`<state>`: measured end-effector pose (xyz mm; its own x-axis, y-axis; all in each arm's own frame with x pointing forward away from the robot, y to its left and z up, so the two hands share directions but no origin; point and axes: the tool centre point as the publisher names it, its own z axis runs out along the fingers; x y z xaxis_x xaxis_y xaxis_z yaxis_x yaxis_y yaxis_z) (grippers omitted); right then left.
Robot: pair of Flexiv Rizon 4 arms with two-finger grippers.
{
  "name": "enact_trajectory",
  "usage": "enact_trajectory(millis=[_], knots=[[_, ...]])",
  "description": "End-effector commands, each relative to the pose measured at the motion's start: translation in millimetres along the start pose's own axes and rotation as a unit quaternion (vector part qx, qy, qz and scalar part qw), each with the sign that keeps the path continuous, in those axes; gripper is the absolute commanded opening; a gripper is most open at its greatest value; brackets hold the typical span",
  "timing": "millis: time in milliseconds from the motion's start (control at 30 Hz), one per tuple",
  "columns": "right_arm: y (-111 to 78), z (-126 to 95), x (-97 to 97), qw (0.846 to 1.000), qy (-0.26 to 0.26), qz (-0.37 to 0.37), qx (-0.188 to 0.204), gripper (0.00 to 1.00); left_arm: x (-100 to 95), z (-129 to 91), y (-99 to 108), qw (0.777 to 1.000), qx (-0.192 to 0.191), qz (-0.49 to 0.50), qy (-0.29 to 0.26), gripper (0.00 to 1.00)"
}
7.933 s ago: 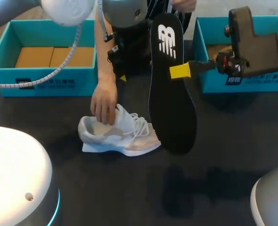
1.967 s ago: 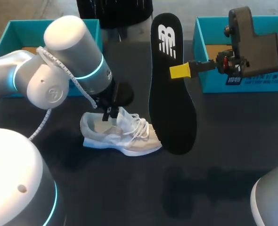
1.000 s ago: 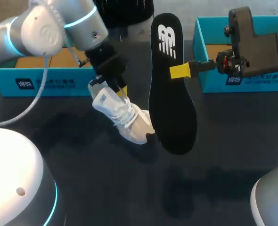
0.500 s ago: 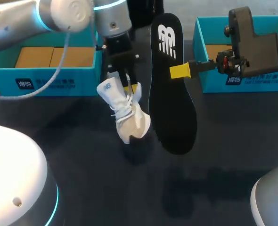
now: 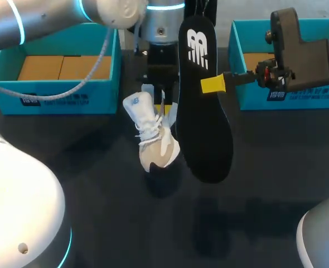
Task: Take the shoe out of the shoebox, open the shoe tongue, remove and reinsert the insole, then place the shoe into the shoebox
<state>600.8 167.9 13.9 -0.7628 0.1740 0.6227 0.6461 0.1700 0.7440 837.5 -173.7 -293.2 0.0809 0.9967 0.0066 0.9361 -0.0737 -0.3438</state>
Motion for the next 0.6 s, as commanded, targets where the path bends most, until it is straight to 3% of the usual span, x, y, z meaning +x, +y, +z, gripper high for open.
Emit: enact_trajectory(millis=[33, 300, 600], knots=[[3.0, 4, -1.9, 1.000, 0.001, 0.001, 0.002, 0.00, -10.6, 7, -4, 0.998, -0.007, -0.006, 0.055, 0.00], [3.0, 4, -1.9, 1.000, 0.001, 0.001, 0.002, 0.00, -17.3, 21, -13, 0.998, -0.012, -0.035, 0.055, 0.00], [3.0, 4, -1.9, 1.000, 0.001, 0.001, 0.002, 0.00, -10.0, 24, -25, 0.998, -0.003, -0.034, 0.059, 0.00]])
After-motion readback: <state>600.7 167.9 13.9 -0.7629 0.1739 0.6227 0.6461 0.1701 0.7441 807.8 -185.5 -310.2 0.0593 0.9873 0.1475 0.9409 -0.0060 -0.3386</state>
